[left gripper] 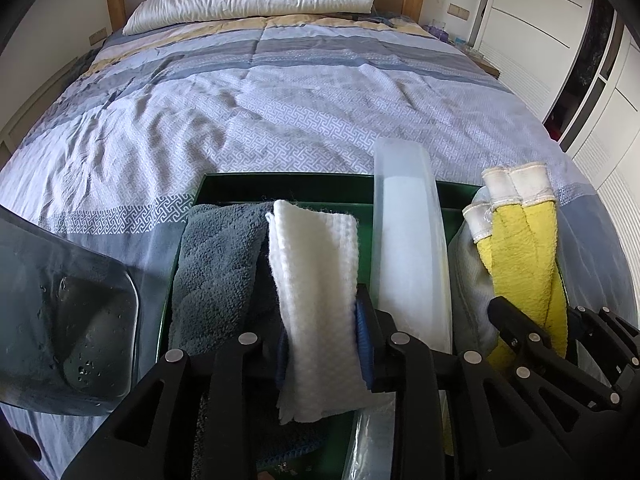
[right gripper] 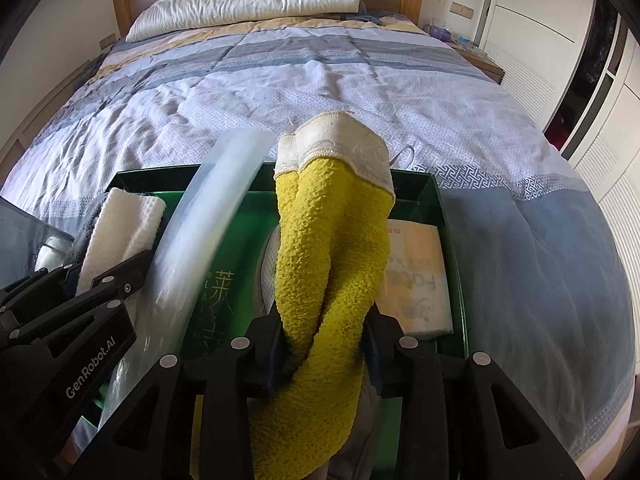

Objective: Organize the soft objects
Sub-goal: 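Lower the mesh pad and yellow towel into the green tray beside the grey towel, then open both tools, releasing the mesh pad and yellow towel in the tray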

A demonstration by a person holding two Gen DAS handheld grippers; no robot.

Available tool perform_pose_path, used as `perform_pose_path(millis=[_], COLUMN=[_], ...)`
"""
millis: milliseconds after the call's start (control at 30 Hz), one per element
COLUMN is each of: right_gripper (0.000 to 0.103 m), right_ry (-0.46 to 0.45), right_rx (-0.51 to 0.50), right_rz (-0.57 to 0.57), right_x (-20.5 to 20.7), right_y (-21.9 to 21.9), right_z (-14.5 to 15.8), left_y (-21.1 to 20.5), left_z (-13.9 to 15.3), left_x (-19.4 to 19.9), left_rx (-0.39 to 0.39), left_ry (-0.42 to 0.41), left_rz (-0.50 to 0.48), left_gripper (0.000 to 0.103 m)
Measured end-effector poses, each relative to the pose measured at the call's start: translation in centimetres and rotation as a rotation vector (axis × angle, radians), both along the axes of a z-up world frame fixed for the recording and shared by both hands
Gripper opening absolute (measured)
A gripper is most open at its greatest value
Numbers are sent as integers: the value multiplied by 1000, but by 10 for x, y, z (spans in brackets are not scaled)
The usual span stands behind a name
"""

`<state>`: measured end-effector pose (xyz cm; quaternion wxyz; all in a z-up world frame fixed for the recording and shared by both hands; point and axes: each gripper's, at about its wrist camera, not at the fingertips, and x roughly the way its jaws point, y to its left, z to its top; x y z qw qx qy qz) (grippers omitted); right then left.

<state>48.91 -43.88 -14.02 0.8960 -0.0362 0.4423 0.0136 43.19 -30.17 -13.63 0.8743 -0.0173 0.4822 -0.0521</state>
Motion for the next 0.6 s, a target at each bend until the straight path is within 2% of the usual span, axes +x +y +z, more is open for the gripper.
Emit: perform_pose_path(millis=[167, 300, 500, 600], right_gripper=[35, 38, 48, 61], right_ry=[1, 2, 0, -4], right_rx=[3, 6, 8, 4], right_rz=[0, 2, 8, 5], right_x=[-1, -2, -3, -4], right_y=[0, 1, 2, 2], right_z=[0, 1, 3, 4], left_y=[2, 0, 0, 2], left_z=[1, 4, 6, 7], left_x=[2, 1, -1, -1], left_rx=[-21, -24, -26, -36], left_ry=[1, -4, -10, -14], left_rz=[-10, -12, -11, -6], left_gripper=[34, 37, 40, 42])
